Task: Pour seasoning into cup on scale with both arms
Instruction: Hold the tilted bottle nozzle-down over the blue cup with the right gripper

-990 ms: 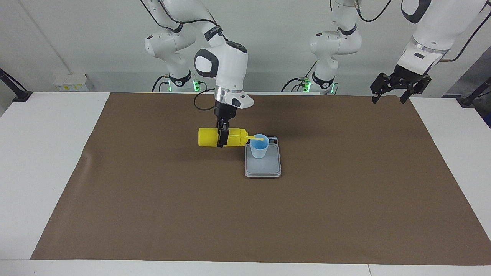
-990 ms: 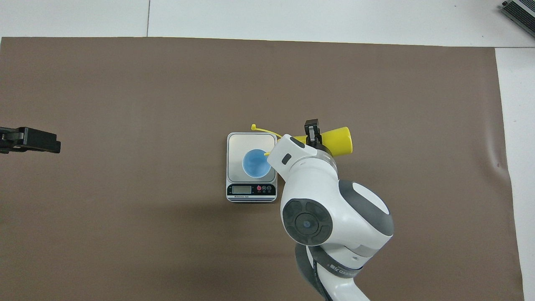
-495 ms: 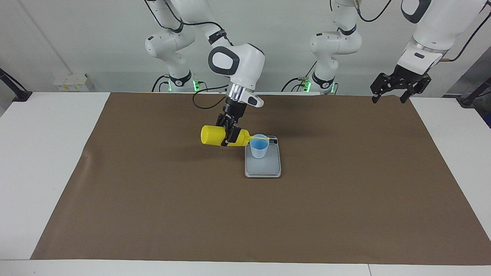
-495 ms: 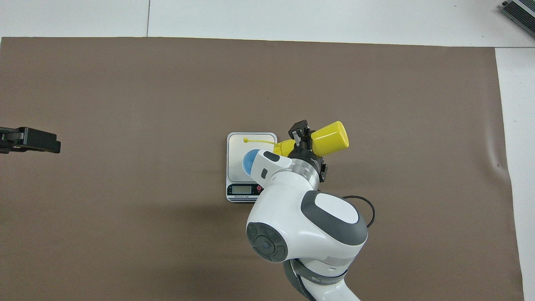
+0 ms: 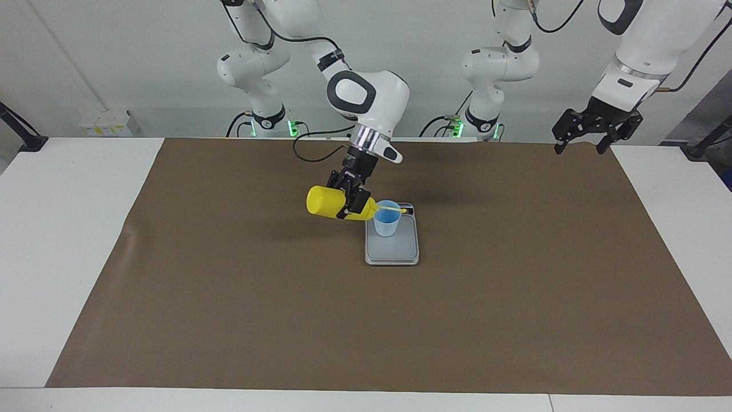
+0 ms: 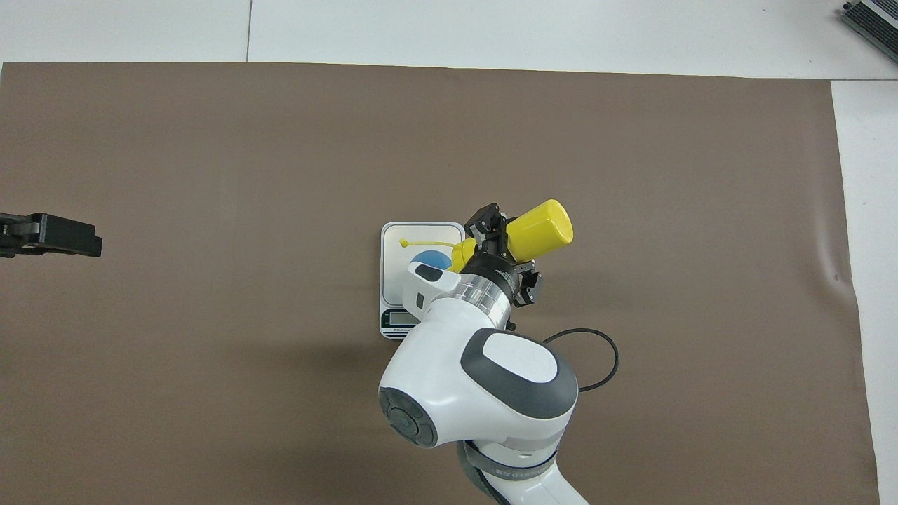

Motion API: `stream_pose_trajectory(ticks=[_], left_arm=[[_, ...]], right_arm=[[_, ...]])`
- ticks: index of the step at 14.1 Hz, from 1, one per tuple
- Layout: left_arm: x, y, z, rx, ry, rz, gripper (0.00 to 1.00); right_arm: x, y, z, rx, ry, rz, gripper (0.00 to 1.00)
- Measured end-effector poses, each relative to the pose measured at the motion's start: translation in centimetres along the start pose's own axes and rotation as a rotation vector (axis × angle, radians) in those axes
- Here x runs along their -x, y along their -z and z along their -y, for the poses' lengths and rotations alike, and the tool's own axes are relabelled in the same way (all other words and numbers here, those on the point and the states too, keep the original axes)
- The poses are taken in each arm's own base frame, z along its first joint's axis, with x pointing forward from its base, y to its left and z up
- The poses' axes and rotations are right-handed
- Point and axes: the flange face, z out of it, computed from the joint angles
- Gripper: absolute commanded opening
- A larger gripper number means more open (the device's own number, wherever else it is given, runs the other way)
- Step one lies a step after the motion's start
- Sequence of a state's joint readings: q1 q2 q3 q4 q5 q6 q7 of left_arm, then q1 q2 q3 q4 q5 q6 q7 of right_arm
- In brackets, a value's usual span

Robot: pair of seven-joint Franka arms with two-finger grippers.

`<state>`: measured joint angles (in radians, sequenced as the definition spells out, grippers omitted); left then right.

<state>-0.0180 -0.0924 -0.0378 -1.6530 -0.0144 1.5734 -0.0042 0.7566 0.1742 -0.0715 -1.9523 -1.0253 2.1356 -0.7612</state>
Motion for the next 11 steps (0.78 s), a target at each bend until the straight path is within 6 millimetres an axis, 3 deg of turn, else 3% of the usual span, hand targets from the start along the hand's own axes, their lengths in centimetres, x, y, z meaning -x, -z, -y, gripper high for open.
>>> stream_pose_trajectory(ticks=[11], left_arm=[[0.0,0.0,0.0,0.0,0.0,0.0,1.0]], right_arm=[[-0.23,0.05,-0.69,0.031,0.003,-0.002,0.0]])
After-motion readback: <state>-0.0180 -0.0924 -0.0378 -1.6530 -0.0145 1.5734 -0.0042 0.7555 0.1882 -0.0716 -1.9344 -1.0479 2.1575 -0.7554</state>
